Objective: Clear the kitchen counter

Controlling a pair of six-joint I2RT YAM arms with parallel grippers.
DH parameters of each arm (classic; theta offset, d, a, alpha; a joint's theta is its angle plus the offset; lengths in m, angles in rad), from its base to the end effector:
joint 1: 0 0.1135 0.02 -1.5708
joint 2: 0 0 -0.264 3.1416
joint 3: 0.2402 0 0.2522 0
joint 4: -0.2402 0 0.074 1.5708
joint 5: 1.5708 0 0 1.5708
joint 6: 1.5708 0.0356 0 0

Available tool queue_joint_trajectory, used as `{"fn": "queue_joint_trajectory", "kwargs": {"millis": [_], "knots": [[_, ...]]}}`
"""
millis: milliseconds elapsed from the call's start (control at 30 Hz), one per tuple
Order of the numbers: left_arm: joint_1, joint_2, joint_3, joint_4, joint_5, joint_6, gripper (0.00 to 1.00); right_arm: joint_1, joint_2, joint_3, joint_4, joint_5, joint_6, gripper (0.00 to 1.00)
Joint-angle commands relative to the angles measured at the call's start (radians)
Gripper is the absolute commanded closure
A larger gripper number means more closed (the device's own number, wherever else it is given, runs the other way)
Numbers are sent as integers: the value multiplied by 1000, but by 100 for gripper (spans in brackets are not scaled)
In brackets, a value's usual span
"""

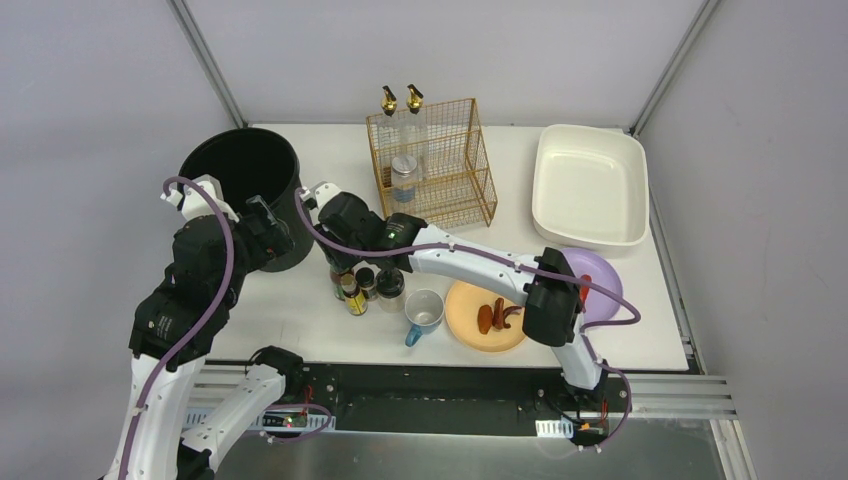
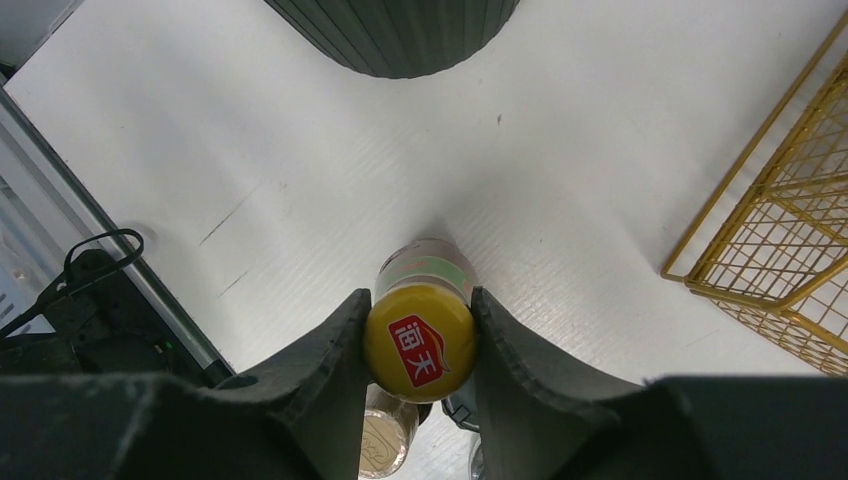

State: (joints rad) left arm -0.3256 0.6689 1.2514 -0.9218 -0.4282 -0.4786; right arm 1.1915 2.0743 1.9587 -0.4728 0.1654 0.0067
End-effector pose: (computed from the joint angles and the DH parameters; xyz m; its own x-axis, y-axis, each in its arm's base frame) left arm 0.0850 -0.0131 0.4267 -0.2431 -0.3601 -0.9007 -0.2162 0.9253 -0.3116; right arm 0.1863 0.4515 0.3155 -0.2113 -0.5123 -0.8324 -0.8641 0.4959 -0.0858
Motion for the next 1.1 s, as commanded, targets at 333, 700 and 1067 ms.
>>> {"fn": "queue_joint_trajectory", "kwargs": {"millis": [333, 700, 1067], "knots": [[6, 2, -7, 12, -6, 15, 0, -16, -157, 123, 73, 80, -47, 100], [7, 26, 5, 20, 7, 14, 0, -133, -292, 208, 25, 138, -119, 100], [7, 50, 13, 33, 20, 19, 0, -344, -343, 248, 20, 131, -123, 100]]}}
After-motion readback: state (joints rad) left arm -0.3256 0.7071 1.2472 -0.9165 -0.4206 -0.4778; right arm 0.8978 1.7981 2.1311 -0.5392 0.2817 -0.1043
